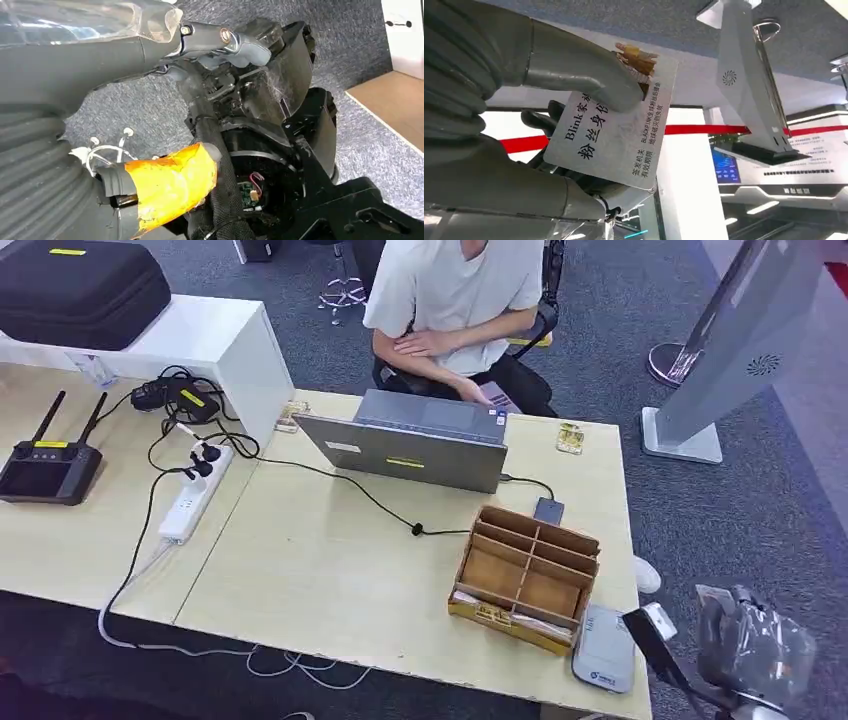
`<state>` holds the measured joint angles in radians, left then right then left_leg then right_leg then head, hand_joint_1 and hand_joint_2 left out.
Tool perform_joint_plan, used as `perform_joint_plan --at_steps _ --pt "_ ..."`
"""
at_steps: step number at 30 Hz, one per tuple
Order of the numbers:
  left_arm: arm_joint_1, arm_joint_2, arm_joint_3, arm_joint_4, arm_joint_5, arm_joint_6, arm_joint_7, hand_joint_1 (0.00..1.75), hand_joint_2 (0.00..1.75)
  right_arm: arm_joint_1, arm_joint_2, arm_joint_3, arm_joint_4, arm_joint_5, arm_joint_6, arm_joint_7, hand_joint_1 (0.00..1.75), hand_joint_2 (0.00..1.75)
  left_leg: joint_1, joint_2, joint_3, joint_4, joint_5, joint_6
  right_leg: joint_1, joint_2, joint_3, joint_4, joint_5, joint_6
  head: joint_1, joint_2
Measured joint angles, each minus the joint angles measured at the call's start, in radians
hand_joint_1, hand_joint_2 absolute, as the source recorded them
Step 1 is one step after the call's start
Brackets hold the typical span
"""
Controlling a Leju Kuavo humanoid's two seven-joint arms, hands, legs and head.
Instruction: Pass the card to the sensor for recognition and then transmit it.
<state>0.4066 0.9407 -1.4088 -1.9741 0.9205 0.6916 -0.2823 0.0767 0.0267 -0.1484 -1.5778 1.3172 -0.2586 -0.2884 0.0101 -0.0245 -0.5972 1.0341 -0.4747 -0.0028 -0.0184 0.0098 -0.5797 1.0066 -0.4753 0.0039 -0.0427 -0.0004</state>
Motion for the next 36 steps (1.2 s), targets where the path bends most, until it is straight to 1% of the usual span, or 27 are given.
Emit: perform_joint_plan --at_steps 5,16,22,27,36 --pt "0.000 0.002 0.000 -0.003 0.000 0.000 -0.003 0.00 1.75 0.006 0.011 0.004 0.026 0.030 0.000 -0.016 1.75 1.75 0.000 0.000 0.000 0.000 0.000 0.000 0.000 0.000 0.000 0.000 0.000 0.000 0.000 0.000" --pt "-0.003 0.003 0.000 -0.008 0.004 0.000 -0.025 0.00 1.75 0.058 0.062 0.088 0.117 0.063 -0.020 -0.034 1.75 1.75 0.000 0.000 0.000 0.000 0.000 0.000 0.000 0.000 0.000 0.000 -0.001 -0.001 0.000 0.000" --pt "-0.002 0.005 0.000 -0.008 0.000 0.000 -0.026 0.00 1.75 0.080 0.065 0.115 0.164 0.064 -0.023 -0.034 1.75 1.75 0.000 0.000 0.000 0.000 0.000 0.000 0.000 0.000 0.000 0.000 -0.001 0.000 0.000 0.000" --pt "0.005 0.013 0.002 -0.014 -0.010 0.000 -0.026 0.00 1.75 0.080 0.065 0.127 0.200 0.065 -0.040 -0.034 1.75 1.75 0.000 0.000 0.001 0.000 0.000 0.000 0.000 0.000 0.001 0.000 -0.001 0.000 0.000 0.000" --pt "0.016 0.019 0.014 -0.017 -0.018 0.000 -0.026 0.00 1.75 0.079 0.065 0.138 0.224 0.063 -0.045 -0.030 1.75 1.75 0.000 0.000 0.002 0.000 0.000 0.000 0.000 0.000 0.002 0.000 -0.001 0.000 0.000 0.000"
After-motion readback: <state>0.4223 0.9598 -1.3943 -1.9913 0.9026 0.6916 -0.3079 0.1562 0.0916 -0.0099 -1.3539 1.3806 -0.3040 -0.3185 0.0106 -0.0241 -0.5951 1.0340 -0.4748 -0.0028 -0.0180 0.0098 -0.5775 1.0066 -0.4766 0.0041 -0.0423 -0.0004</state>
